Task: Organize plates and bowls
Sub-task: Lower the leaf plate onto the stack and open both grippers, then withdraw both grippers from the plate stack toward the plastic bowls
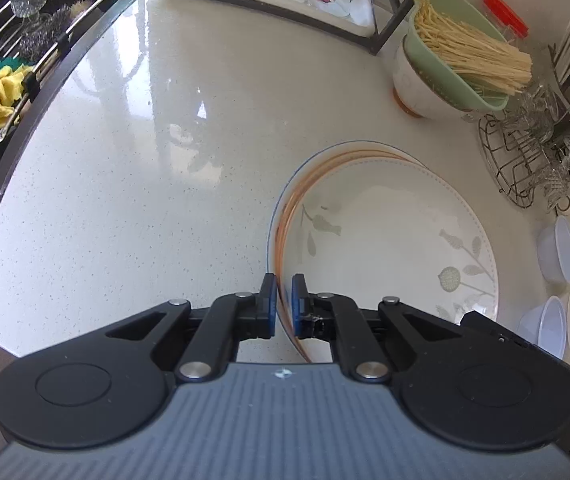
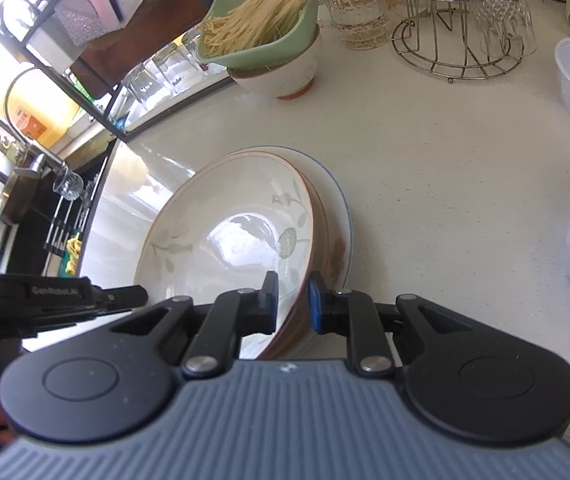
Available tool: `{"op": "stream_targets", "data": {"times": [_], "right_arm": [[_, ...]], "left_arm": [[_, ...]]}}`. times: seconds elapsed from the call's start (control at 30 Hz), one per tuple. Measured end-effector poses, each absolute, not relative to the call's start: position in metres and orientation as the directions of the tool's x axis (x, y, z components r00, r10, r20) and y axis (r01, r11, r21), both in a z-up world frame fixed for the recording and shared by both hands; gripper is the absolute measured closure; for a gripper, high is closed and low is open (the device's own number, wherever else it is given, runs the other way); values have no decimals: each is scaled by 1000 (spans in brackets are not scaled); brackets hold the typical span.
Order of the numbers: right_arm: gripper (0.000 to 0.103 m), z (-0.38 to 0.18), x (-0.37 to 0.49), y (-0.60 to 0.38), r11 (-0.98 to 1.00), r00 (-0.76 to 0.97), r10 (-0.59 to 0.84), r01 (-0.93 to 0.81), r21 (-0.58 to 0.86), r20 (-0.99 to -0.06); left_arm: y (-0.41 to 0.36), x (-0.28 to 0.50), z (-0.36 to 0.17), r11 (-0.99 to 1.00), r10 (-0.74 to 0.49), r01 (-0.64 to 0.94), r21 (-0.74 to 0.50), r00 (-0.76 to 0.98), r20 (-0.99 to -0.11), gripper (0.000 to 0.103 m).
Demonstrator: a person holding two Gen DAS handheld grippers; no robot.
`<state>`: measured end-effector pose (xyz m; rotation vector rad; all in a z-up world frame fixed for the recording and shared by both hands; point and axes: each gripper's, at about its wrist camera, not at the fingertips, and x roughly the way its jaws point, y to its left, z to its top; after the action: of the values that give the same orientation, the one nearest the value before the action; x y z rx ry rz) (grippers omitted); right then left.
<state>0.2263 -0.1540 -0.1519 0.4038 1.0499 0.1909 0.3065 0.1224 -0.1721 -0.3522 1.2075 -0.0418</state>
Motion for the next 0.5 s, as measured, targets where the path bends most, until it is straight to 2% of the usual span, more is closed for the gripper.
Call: {"op": "stream_targets", "data": {"times": [0.5], "right_arm": [[84, -142, 218, -151, 928, 527, 311, 11, 372, -791]], "left_arm": [[121, 286, -144, 946, -227, -119, -303, 424, -877, 94]]}}
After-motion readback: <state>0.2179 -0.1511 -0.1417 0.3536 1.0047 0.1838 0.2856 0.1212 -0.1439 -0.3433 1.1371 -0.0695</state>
